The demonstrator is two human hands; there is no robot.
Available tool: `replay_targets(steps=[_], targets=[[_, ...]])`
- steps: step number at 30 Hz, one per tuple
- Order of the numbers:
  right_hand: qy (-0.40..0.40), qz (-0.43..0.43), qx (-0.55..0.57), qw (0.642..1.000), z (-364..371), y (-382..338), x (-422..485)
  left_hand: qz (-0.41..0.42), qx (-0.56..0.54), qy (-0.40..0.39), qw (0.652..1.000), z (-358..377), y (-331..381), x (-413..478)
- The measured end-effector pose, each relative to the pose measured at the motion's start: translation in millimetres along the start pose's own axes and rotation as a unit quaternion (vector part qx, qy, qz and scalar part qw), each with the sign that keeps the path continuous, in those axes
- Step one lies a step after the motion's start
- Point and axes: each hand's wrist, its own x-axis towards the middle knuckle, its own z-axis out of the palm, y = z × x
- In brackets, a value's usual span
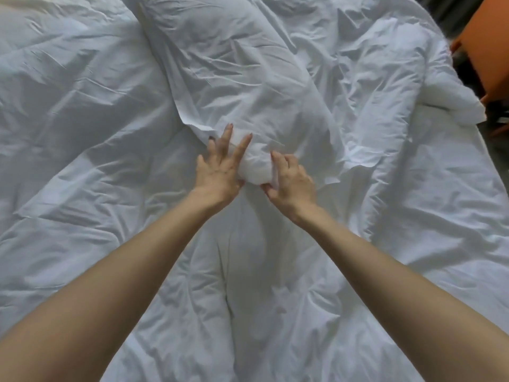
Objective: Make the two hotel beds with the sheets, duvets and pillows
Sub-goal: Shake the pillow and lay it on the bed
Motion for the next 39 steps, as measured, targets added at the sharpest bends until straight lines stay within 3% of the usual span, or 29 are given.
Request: replay_targets(steps=[4,8,13,16,23,28,32,39], targets=[[0.109,-0.072,0.038,0.991,13,11,5,0.021,0.030,0.077,0.996,5,-7,19],[0.079,-0.091,0.131,0.984,-5,12,-4,0.045,0.017,0.084,0.995,-1,-16,9],[0.073,-0.119,0.150,0.979,-34,-4,-31,0.028,-0.035,0.104,0.994,-17,-21,-24],[0.042,-0.145,0.157,0.976,-55,-21,-51,0.023,-0.047,0.106,0.993,-38,-28,-52],[-0.112,-0.198,0.097,0.969,-78,-74,-141,0.048,-0.079,0.116,0.989,-51,-56,-181],[-0.269,-0.186,0.151,0.933,-59,-100,-228,0.009,-0.107,0.068,0.992,-26,-65,-293],[-0.382,-0.151,0.180,0.894,-27,-106,-283,-0.002,-0.062,-0.040,0.997,-1,-72,-366],[-0.352,-0.112,0.130,0.920,-8,-106,-295,-0.087,-0.049,-0.167,0.981,14,-77,-379]])
